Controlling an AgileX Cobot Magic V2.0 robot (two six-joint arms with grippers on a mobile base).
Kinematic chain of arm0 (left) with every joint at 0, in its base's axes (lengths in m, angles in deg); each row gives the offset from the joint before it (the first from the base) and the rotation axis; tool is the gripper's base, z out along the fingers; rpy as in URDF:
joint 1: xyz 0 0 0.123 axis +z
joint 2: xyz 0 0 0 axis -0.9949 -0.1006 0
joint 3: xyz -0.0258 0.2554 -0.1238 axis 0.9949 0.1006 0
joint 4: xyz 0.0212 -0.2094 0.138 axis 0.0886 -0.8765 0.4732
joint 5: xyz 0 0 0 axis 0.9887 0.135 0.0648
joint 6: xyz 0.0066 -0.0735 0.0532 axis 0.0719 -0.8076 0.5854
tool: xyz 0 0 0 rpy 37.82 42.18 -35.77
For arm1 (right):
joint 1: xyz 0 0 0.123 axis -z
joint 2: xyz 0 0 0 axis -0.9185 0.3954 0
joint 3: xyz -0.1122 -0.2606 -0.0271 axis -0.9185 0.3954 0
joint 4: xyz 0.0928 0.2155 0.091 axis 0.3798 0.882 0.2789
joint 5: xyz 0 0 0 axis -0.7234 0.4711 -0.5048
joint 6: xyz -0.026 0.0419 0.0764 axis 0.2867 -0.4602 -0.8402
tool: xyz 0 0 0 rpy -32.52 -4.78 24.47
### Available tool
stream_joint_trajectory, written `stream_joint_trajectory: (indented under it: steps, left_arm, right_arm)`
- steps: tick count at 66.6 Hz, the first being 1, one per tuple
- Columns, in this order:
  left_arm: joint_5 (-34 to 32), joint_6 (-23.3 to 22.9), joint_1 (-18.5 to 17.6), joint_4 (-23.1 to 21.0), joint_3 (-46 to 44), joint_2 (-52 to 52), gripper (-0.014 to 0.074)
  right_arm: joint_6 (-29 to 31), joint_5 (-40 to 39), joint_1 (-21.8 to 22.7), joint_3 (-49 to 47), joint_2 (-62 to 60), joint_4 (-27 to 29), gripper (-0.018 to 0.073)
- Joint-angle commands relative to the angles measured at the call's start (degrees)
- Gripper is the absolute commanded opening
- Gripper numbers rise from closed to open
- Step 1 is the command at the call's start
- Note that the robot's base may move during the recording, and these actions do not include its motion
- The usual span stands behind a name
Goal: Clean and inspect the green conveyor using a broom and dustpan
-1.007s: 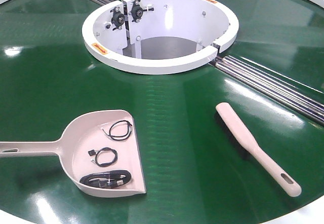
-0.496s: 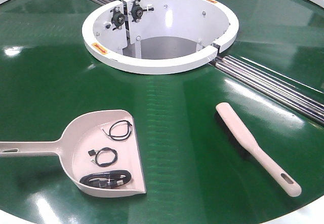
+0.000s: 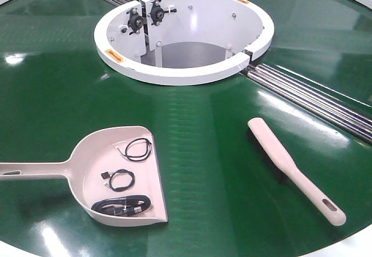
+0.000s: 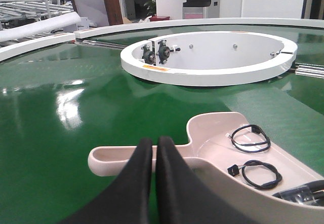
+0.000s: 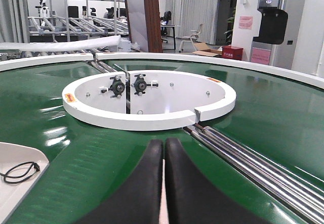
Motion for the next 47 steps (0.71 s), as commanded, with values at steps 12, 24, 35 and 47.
stream_joint_trajectory:
  steps: [12,24,35,47]
  left_arm:
    - [-3.8,-0.5,0.2,-0.3,0.5,0.9,-0.0006]
    - [-3.8,-0.5,0.2,-0.3,0.5,0.8,-0.0006]
    - [-3.8,-0.5,0.2,-0.3,0.5,0.8,-0.0006]
    - [-3.8,-0.5,0.2,-0.3,0.5,0.8,-0.0006]
  right_arm:
    - [0.3,-4.2,0.4,-0.8,0.7,-2.1,-0.0008]
    - [-8.6,-8.7,0.4,4.8,0.7,-12.6,-0.0008]
    - [-13.2,-14.2,0.4,11.0,0.7,-18.3,-0.0008]
    - [-14.1,-15.6,0.4,15.1,-2.1,-18.2,-0.0008]
